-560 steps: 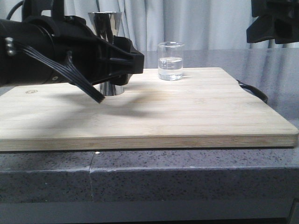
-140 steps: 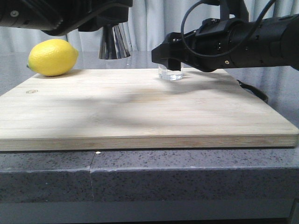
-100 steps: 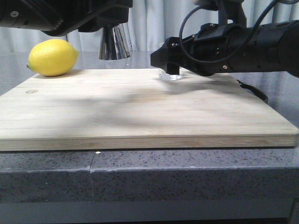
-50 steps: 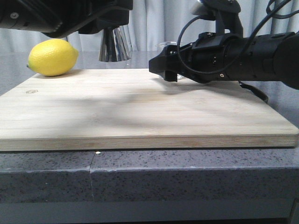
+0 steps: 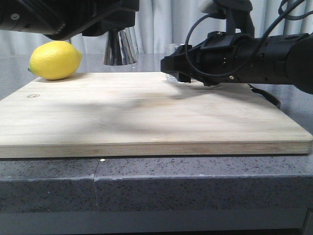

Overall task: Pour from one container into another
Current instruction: 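Lift the beaker with the right gripper and bring it over the jigger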

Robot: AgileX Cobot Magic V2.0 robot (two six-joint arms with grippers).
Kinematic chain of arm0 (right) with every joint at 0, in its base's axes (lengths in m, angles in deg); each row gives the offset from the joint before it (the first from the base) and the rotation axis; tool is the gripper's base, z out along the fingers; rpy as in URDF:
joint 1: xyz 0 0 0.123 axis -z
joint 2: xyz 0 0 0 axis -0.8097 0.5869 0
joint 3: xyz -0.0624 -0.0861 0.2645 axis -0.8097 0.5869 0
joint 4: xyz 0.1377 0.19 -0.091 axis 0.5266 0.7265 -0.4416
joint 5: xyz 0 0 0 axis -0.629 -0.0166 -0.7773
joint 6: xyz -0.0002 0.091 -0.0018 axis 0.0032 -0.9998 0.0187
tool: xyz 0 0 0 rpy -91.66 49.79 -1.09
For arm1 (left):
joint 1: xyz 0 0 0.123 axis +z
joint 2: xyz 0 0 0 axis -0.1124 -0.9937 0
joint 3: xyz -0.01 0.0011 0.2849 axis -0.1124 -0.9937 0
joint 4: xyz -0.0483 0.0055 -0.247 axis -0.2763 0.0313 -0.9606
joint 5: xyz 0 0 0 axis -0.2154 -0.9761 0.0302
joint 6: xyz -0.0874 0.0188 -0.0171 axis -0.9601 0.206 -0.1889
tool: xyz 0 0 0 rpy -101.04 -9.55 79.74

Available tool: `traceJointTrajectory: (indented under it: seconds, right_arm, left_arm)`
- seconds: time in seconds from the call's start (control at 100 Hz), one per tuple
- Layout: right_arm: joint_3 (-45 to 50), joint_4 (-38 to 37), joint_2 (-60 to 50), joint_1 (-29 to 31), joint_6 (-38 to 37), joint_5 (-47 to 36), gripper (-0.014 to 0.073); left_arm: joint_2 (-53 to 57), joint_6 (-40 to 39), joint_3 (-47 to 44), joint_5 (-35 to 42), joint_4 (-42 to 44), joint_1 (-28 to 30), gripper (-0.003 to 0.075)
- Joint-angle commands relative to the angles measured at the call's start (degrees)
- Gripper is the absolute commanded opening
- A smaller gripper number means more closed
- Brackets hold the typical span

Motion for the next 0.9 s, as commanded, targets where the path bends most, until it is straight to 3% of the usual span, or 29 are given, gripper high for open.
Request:
traceJointTrajectory:
  seconds: [0.0, 0.14, 0.38, 0.89]
  right_arm:
    - [-1.4, 0.4, -2.2, 0.2, 0.4, -4.4, 0.0251]
    - [-1.4, 0.4, -2.2, 0.2, 0.4, -4.5, 0.0189]
    - [-1.4, -3.5, -4.1, 0.2, 0.4, -3.6, 0.0183]
    - [-1.4, -16.3, -24.6, 0.2, 0.4, 13.7, 0.0183]
  left_arm:
    - [2.0, -0.5, 1.6, 4.8, 0.8, -0.3, -0.0020]
    - [2.0, -0.5, 1.6, 4.8, 0.8, -0.3, -0.0020]
    - [2.0, -0.5, 1.6, 3.3, 0.8, -0.3, -0.0020]
    - [1.8, 0.8, 1.6, -1.3, 0.9, -0.3, -0.0020]
